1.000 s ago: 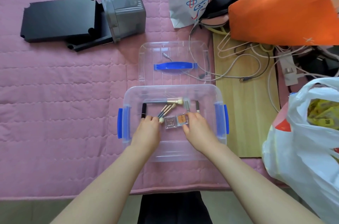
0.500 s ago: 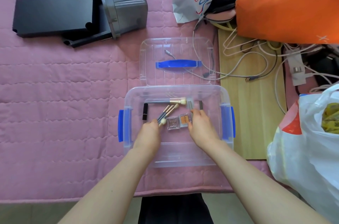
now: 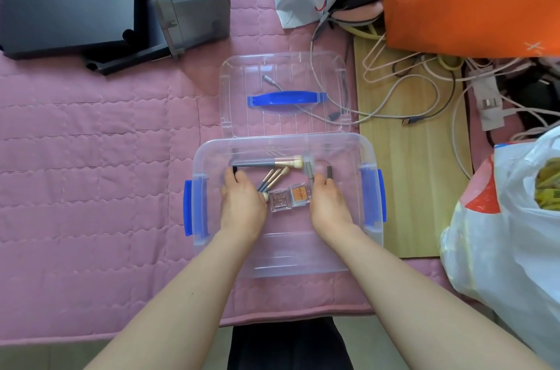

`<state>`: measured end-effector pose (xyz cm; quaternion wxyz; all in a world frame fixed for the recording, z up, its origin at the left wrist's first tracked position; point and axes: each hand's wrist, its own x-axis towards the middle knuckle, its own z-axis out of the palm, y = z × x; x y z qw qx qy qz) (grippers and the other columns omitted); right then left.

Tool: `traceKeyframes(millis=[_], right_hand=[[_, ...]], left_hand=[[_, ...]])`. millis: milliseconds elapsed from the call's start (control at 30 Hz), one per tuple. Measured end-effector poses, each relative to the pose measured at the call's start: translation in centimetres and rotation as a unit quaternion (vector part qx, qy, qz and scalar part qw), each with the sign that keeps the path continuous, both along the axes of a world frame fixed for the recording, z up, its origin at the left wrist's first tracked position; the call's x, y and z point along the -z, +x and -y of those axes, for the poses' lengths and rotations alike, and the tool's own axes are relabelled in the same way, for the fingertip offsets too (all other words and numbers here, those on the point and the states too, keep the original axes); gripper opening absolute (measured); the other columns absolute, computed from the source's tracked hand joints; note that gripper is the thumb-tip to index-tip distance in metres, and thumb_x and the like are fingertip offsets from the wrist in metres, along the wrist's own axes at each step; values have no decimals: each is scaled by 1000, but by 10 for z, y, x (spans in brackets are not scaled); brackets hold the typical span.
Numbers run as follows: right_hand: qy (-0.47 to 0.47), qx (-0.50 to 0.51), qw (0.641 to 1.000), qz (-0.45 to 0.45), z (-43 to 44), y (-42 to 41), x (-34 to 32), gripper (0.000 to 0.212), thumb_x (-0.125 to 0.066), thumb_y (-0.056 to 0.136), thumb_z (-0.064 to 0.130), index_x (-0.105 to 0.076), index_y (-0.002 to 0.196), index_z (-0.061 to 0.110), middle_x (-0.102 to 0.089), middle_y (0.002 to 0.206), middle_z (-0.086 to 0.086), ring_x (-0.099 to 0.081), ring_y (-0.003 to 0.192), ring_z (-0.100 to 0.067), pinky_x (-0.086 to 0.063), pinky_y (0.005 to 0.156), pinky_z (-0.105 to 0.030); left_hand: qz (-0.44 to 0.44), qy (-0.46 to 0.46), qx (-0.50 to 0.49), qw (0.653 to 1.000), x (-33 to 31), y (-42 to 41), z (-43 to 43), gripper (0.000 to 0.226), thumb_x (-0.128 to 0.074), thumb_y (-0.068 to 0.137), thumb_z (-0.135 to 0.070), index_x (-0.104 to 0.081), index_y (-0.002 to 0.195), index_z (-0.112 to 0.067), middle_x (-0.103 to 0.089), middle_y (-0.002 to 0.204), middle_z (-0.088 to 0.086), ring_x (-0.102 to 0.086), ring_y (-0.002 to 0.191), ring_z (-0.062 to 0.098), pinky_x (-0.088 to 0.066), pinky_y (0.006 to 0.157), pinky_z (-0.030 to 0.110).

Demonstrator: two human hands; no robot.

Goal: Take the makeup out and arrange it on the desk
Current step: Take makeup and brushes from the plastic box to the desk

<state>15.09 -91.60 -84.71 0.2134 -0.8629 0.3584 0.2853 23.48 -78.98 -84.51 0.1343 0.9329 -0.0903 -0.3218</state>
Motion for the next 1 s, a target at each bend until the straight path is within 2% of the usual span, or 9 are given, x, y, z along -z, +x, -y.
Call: traceKeyframes(millis=[100,233,333,467,567,633,733,900,1000], right_hand=[[8,14,1000,9,-1,0,2,36,-38,91,-7,-36,126,2,-52,113,-19,-55,102,-36,-45,80,-40],[5,16,1000,11,-1,1,3,38,-38,91,-7,-34,127,1,-52,114,-19,-55,104,-35,-45,82,-40],[2,12,1000,7,-3,1,6,42,-41,88,-10,-33,128,1,-50,117,-20,-54,105,-36,-44,82,-40],[0,2,1000,9,-4,5,7,43,-48,89,-6,-31,127,3,-48,118,-20,-53,105,-37,-43,79,-39],[12,3,1000,6,-4,7,6,51,-48,84,-11,-29,129,2,-46,120,-21,-51,108,-38,-43,82,-39],[25,32,999,10,-4,7,3,49,-48,83,-9,-30,127,2,-45,121,-21,-49,110,-39,-42,84,-39],[41,92,995,20,-6,6,-6,38,-47,86,-3,-38,122,3,-44,120,-21,-46,111,-40,-40,88,-39],[87,192,973,91,-12,6,-26,27,-43,91,8,-52,115,2,-54,110,-22,-49,102,-37,-33,74,-34],[109,244,955,129,-13,3,-39,22,-39,93,13,-54,106,4,-59,100,-22,-52,87,-35,-38,69,-34]], left_hand=[[-12,17,-18,1000,4,-2,6,51,-63,87,-13,-38,126,6,-34,140,20,-51,108,42,-41,85,42],[-13,51,-14,998,5,-1,8,43,-62,88,-12,-38,121,5,-39,124,21,-57,94,40,-42,74,38],[-19,91,12,996,10,-3,3,41,-60,92,-16,-38,119,3,-44,118,20,-58,96,37,-45,74,37],[-24,106,20,994,14,-1,0,34,-60,90,-5,-39,116,1,-44,115,19,-61,91,39,-48,73,42],[-33,109,28,993,11,3,1,35,-60,89,-3,-40,117,1,-46,118,19,-59,98,40,-44,74,40],[-37,87,14,995,7,5,0,31,-59,88,-1,-44,115,2,-48,117,21,-57,100,41,-44,78,42],[-21,21,-9,1000,-3,5,0,26,-62,87,-11,-49,107,-2,-53,110,17,-56,96,40,-46,78,44],[69,-124,29,990,-16,-4,4,14,-56,83,-8,-56,98,-8,-59,99,9,-48,94,30,-45,76,43],[45,-195,-18,980,-23,-9,11,16,-56,83,-7,-54,99,-7,-54,101,8,-52,87,29,-45,75,42]])
